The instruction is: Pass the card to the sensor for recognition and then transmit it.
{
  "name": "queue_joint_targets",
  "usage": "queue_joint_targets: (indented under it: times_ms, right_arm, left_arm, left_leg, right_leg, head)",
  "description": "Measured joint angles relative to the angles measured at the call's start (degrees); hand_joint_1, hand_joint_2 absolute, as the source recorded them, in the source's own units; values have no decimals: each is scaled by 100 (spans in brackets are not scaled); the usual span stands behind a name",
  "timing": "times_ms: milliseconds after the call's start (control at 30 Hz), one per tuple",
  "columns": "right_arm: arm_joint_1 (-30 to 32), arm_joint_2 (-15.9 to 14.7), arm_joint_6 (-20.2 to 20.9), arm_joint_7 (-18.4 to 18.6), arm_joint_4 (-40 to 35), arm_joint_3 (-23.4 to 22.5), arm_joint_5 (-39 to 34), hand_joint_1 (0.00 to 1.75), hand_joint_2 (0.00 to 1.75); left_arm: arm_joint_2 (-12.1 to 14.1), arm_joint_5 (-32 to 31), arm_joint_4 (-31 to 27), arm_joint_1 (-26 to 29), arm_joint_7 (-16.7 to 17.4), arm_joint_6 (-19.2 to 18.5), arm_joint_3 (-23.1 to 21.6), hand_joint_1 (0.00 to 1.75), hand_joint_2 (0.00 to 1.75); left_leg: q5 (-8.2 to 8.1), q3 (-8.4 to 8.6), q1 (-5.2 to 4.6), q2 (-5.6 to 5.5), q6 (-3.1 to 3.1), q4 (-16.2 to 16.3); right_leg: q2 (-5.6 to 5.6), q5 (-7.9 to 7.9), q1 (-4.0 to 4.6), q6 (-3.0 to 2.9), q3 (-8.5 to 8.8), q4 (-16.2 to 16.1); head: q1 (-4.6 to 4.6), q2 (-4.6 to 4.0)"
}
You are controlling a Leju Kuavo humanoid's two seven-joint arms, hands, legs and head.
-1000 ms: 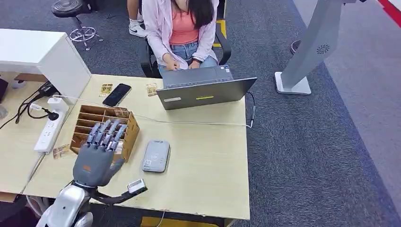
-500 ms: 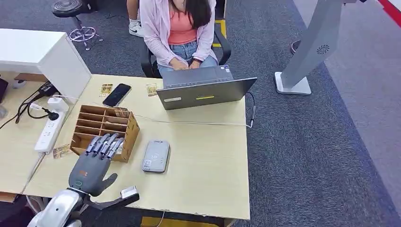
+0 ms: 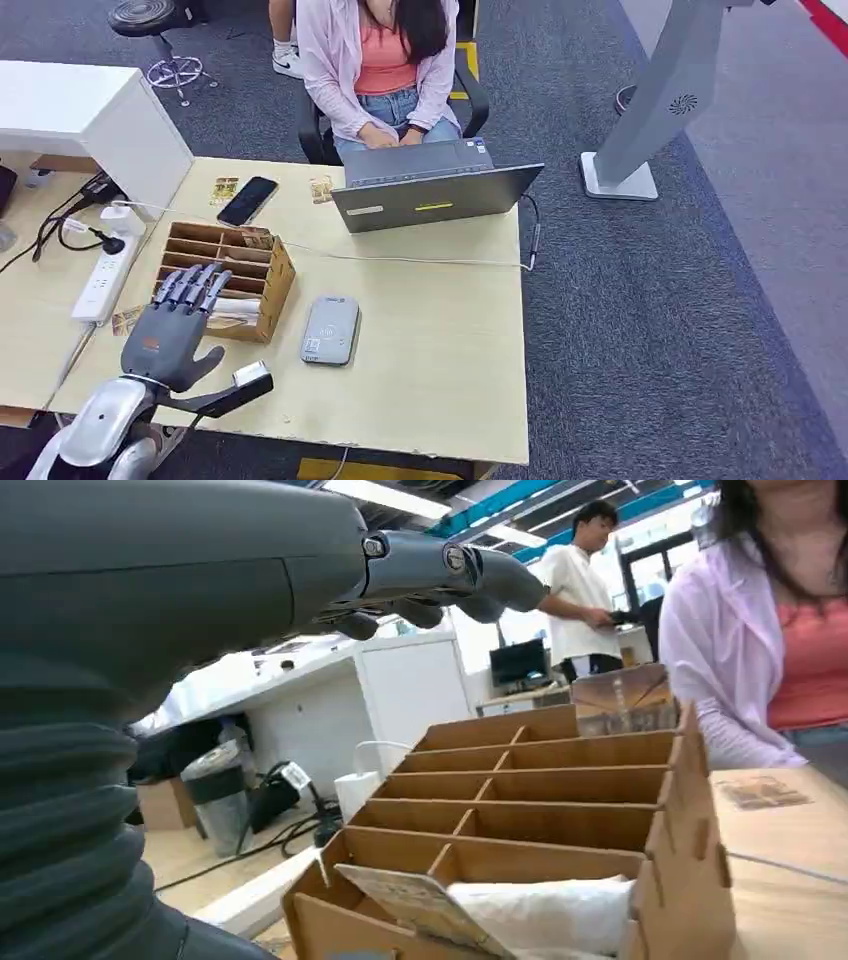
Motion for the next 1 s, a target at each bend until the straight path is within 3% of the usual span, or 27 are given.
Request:
queue_joint_targets:
  times_ms: [967, 1000]
  right_arm:
    - [-1, 0, 83, 2, 0, 15, 116, 0, 0]
    - [0, 0, 87, 2, 0, 15, 116, 0, 0]
  left_arm:
    - [-42, 13, 726, -119, 48, -85, 310, 0, 175]
    - [-50, 13, 741, -121, 48, -85, 330, 152, 175]
  left_leg:
    - [0, 0, 0, 0, 0, 0]
    - [0, 0, 0, 0, 0, 0]
  right_leg:
    - [0, 0, 0, 0, 0, 0]
    - [0, 0, 0, 0, 0, 0]
  head:
    - [0, 0]
    - [2, 0]
